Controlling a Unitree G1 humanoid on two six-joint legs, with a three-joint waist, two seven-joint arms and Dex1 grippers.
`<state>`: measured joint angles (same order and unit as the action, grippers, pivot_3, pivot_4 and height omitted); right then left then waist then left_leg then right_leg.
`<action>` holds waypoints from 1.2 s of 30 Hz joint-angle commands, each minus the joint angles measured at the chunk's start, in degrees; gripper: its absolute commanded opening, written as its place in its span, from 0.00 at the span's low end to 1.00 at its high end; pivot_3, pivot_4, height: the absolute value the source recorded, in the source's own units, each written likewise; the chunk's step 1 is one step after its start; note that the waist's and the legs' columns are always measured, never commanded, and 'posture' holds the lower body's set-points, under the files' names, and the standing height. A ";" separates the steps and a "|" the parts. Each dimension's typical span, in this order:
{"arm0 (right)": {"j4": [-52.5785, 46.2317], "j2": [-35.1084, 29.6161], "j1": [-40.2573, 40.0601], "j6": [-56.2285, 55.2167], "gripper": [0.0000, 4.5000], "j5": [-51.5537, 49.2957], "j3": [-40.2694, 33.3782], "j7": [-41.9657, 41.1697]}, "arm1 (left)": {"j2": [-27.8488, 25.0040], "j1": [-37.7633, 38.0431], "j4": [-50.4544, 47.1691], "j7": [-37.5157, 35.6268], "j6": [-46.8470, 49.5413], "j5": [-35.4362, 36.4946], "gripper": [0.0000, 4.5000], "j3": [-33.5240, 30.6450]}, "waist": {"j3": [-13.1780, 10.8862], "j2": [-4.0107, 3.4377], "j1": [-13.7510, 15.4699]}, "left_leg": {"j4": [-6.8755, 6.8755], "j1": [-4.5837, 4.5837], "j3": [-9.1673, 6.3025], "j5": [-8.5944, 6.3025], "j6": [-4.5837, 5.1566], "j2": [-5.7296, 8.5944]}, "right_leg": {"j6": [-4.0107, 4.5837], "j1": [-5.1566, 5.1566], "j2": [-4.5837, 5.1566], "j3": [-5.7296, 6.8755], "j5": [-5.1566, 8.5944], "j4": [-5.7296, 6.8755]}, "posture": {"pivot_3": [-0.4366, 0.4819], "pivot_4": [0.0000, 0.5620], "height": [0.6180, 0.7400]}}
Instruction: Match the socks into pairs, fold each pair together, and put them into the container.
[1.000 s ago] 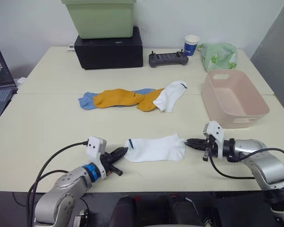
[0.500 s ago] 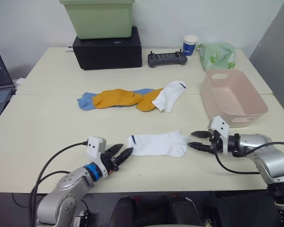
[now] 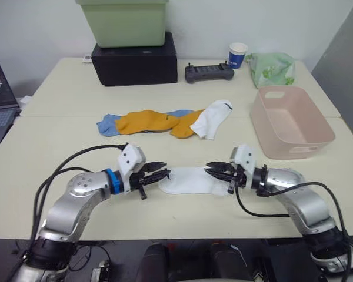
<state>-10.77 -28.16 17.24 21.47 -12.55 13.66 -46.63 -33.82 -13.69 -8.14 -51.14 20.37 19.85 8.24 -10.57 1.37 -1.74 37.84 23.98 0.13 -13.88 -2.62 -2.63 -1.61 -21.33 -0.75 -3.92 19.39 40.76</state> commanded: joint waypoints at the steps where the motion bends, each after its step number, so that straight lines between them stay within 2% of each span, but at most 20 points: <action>1: 2.30 -0.02 -0.52 -3.10 0.00 1.77 0.15 0.19 | 2.51 -0.30 4.67 0.69 -3.77 -3.83 0.00 2.77 | 0.00 0.00 0.00 | 0.00 0.02 -0.03 0.00 0.00 -0.03 | 0.00 -0.01 -0.03 -0.01 0.00 -0.01 | 0.48 0.27 1.00; 6: 5.53 -1.24 -3.43 -3.54 0.00 2.02 -2.46 0.70 | 3.69 1.87 8.73 1.30 -3.80 -4.20 0.00 1.30 | 0.01 -0.01 -0.05 | 0.00 0.01 -0.10 0.00 0.00 -0.08 | 0.01 -0.02 -0.07 -0.09 0.00 0.10 | 0.48 0.27 1.00; 11: 5.75 -3.50 -6.16 -4.37 0.00 1.05 -5.95 -0.26 | 2.93 4.57 7.18 0.48 -2.93 -1.89 0.00 -1.48 | 0.05 -0.03 -0.12 | 0.00 -0.13 -0.12 0.00 0.00 -0.08 | 0.00 0.14 -0.06 -0.08 0.00 0.10 | 0.48 0.27 1.00; 15: 2.39 -4.40 -7.95 -5.19 0.00 -1.71 -8.68 -1.70 | 1.92 5.56 4.69 -0.74 -2.84 0.05 0.00 -4.02 | 0.05 -0.03 -0.13 | 0.00 -0.13 -0.13 0.00 0.00 -0.08 | 0.00 0.14 -0.06 -0.07 0.00 0.10 | 0.48 0.27 1.00; 18: -4.04 -3.20 -8.13 -2.50 0.00 -8.68 -11.23 -3.19 | 0.94 6.19 1.08 -2.73 -3.09 1.11 0.00 -3.82 | 0.04 -0.04 -0.23 | -0.01 -0.11 -0.12 0.00 0.00 -0.08 | 0.00 0.11 -0.06 -0.09 0.00 0.11 | 0.48 0.27 1.00; 22: -9.54 -4.05 -9.09 1.24 0.00 -9.90 -8.50 -4.07 | -0.79 7.78 -4.50 -4.22 0.53 2.41 0.00 -2.72 | 0.04 -0.03 -0.16 | -0.01 -0.06 -0.18 0.00 0.00 -0.11 | -0.01 0.10 -0.06 -0.06 0.00 0.08 | 0.48 0.27 1.00; 27: -9.02 -5.41 -11.35 0.05 0.00 -4.58 -2.38 -4.28 | -2.13 9.15 -6.25 -3.88 1.61 0.28 0.00 -0.90 | 0.04 -0.03 -0.08 | -0.01 -0.06 -0.15 0.00 0.00 -0.08 | -0.01 0.10 -0.04 -0.07 0.01 0.05 | 0.48 0.27 1.00; 31: -4.91 -5.98 -12.74 -3.65 0.00 -0.95 -2.13 -3.11 | -2.53 10.04 -3.15 -2.48 1.08 -2.42 0.00 -0.93 | 0.03 -0.03 -0.09 | 0.00 -0.06 -0.13 0.00 0.00 -0.06 | -0.01 0.10 -0.04 -0.09 0.01 0.05 | 0.48 0.27 1.00; 36: -3.57 -9.07 -16.58 -5.11 0.00 -1.64 -6.63 -3.52 | -3.53 11.90 -2.99 -2.82 1.43 -1.59 0.00 -2.84 | 0.04 -0.03 -0.09 | -0.01 -0.09 -0.14 0.00 0.01 -0.08 | -0.01 0.13 -0.04 -0.08 0.01 0.04 | 0.48 0.27 1.00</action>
<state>-14.34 -36.01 1.60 16.39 -14.47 9.27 -50.03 -36.14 -2.85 -11.64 -54.18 21.05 18.83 6.26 -10.52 1.34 -1.82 37.84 23.88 -0.01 -13.89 -2.62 -2.71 -1.62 -21.19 -0.79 -4.00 19.41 40.80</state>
